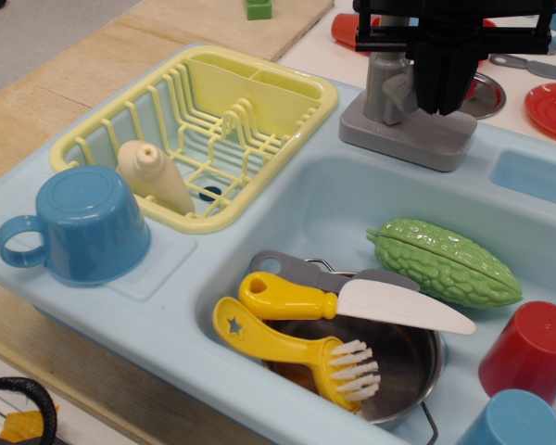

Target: Turn lever vertical to front

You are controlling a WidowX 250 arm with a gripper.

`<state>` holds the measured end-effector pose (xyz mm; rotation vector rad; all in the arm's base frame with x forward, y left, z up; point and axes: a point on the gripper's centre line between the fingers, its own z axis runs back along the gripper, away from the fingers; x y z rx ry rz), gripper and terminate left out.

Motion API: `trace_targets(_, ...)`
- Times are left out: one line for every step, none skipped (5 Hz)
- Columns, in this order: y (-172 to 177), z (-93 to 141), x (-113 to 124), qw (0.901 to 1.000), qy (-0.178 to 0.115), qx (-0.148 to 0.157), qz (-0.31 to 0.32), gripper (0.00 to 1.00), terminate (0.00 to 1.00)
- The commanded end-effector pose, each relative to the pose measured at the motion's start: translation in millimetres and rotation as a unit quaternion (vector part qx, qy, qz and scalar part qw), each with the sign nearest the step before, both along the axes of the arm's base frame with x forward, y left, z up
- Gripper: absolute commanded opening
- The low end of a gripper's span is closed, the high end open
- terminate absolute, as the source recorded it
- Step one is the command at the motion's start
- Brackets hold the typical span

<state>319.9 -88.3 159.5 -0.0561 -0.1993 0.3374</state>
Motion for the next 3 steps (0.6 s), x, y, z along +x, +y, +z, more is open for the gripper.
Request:
trace_targets(22, 20, -4, 0.9976, -0.051, 0.025, 0.041, 0.0, 0.0)
trace_targets(23, 31, -4, 0.9952, -0.077, 0.048, 0.037, 0.0, 0.0)
trace_targets(27, 26, -6, 0.9945, -0.082, 0.042, 0.049, 0.0, 0.0)
